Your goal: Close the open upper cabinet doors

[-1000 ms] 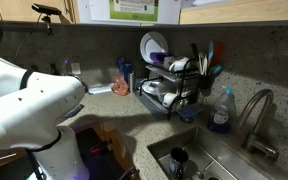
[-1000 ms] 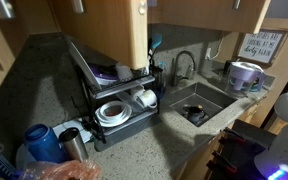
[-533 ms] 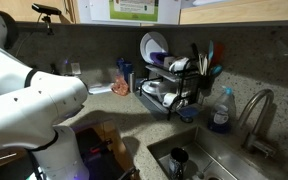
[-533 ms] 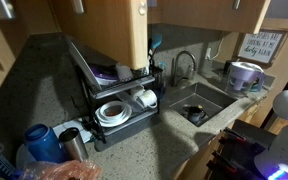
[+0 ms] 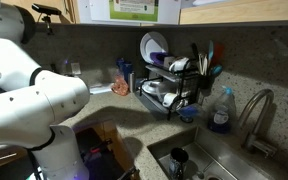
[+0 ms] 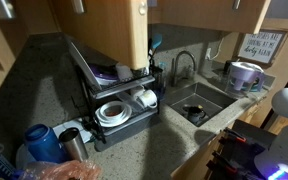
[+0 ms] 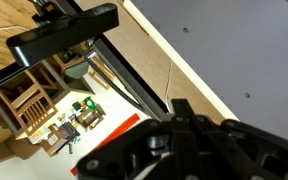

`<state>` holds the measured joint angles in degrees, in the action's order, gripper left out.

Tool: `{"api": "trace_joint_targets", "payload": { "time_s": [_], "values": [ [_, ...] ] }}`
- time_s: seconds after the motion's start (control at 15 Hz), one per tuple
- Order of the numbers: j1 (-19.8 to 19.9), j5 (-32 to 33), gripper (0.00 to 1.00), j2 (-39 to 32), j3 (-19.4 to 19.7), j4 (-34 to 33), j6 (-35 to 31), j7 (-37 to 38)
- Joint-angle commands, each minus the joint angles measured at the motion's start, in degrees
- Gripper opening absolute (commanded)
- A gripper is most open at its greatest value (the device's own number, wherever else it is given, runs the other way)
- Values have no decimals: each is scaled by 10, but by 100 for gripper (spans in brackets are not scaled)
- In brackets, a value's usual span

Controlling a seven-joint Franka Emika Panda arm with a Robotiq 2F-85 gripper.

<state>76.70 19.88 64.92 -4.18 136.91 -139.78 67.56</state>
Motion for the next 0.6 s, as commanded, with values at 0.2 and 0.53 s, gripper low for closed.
{"api": "trace_joint_targets", "payload": {
  "time_s": [0.2, 0.53],
  "values": [
    [73, -13, 1, -53, -17, -41, -30, 49],
    [99, -21, 1, -89, -10, -60, -53, 58]
  ]
}}
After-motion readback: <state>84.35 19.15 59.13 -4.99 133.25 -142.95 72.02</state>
